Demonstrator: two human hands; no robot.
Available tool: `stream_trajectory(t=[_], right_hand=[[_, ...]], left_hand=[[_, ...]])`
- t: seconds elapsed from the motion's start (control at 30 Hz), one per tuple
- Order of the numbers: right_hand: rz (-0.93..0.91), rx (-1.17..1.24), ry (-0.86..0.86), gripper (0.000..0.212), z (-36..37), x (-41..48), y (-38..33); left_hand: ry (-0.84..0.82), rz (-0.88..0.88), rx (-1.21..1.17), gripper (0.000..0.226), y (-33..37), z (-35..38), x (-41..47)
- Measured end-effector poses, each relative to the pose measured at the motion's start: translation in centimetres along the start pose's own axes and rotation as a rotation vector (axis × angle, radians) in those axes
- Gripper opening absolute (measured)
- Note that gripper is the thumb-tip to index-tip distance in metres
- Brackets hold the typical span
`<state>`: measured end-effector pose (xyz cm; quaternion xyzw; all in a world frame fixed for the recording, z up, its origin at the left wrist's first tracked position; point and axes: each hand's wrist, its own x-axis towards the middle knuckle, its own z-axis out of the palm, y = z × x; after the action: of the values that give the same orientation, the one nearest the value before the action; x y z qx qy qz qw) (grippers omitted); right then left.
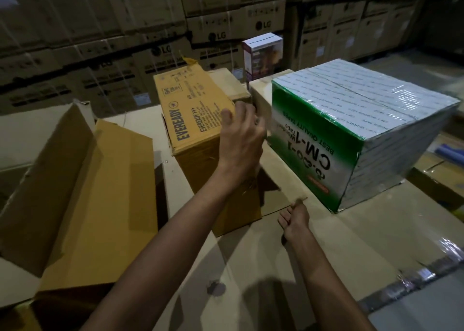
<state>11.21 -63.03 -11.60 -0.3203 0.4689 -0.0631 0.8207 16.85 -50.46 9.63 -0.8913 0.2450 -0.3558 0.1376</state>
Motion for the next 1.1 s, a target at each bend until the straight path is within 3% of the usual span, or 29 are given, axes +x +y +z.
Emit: stream_trajectory(t=[0.07, 0.23, 0.4, 0.53, 0.67, 0.73, 0.8, 0.97, 1.1], right_hand=[[-0.012, -0.004, 0.029, 0.025, 0.5, 0.0, 0.8], [0.075, 0.157, 0.037, 0.048, 1.8, -1.0, 2.6], [0.124, 0.045, -0.122, 0.021, 3.3, -1.7, 4.6], [-0.181, -0.209, -0.050, 0.011, 5.3, -3.2, 4.3], [-0.460, -0.119, -0.027, 0.020, 6.5, -5.8, 1.0], [-0.559, -0.064, 0.006, 0.019, 6.3, -6.3, -1.4], [-0.644, 0.005, -0.002, 0.014, 5.6, -6.9, -3.9], [-0.791, 0.038, -0.055, 0.029, 3.9, -7.7, -6.9], [-0.787, 0.001, -0.018, 0.031, 3.1, -7.4, -7.0]], left_hand=[[0.027, -0.108, -0.053, 0.017, -1.6, 0.3, -0.1], [0.281, -0.319, -0.332, 0.027, -5.6, 1.7, -1.2], [0.481, -0.658, -0.487, 0.022, -9.3, 1.2, -2.7], [0.549, -0.923, -0.600, 0.037, -12.1, 0.7, -4.5], [0.687, -1.302, -0.770, 0.033, -15.0, 0.3, -7.2], [0.784, -1.517, -0.932, 0.023, -15.8, 0.9, -8.6], [0.847, -1.703, -1.146, 0.029, -15.8, 2.7, -10.3], [0.763, -1.903, -1.453, 0.035, -10.3, 6.2, -16.4], [0.654, -1.970, -1.466, 0.034, -7.1, 7.3, -20.9]])
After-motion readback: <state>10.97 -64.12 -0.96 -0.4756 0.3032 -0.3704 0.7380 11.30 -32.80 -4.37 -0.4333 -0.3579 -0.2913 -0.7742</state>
